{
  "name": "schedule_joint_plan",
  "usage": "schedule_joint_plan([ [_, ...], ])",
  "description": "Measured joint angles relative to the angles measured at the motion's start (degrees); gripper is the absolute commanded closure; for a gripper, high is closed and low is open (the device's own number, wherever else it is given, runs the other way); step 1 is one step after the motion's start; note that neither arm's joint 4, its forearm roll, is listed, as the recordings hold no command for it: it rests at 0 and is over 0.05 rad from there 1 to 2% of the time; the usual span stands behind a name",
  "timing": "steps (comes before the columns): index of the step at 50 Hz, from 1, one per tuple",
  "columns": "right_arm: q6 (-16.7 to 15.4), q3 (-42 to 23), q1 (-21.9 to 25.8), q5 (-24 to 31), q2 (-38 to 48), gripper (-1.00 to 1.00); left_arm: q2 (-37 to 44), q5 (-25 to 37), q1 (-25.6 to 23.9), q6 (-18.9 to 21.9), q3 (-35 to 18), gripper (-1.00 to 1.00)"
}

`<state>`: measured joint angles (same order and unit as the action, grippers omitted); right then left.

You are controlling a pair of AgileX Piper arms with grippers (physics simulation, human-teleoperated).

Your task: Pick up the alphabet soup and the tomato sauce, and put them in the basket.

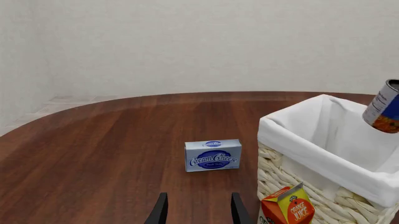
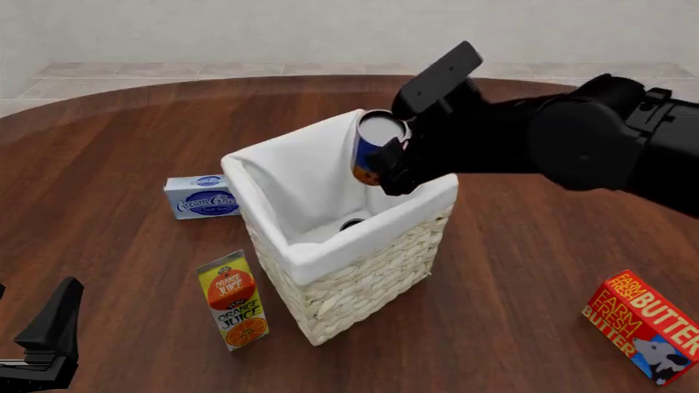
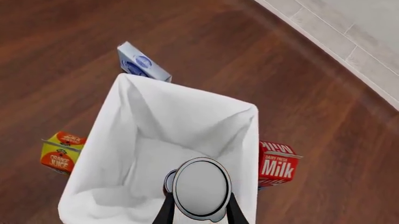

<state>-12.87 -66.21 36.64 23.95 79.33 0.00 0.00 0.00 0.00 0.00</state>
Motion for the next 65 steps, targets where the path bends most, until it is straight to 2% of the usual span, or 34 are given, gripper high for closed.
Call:
schedule_joint_plan([
  [45, -0.47, 2.09, 0.11, -2.38, 3.67, 1.0, 0.0, 0.0, 0.0, 0.0, 0.0, -1.0],
  [46, -0.48, 2.11, 0.09, -2.4, 3.71, -1.0, 0.0, 0.0, 0.0, 0.0, 0.0, -1.0],
  [65, 0.46, 1.4, -0.03, -2.37, 3.83, -1.0, 0.0, 0.0, 0.0, 0.0, 0.0, -1.0],
])
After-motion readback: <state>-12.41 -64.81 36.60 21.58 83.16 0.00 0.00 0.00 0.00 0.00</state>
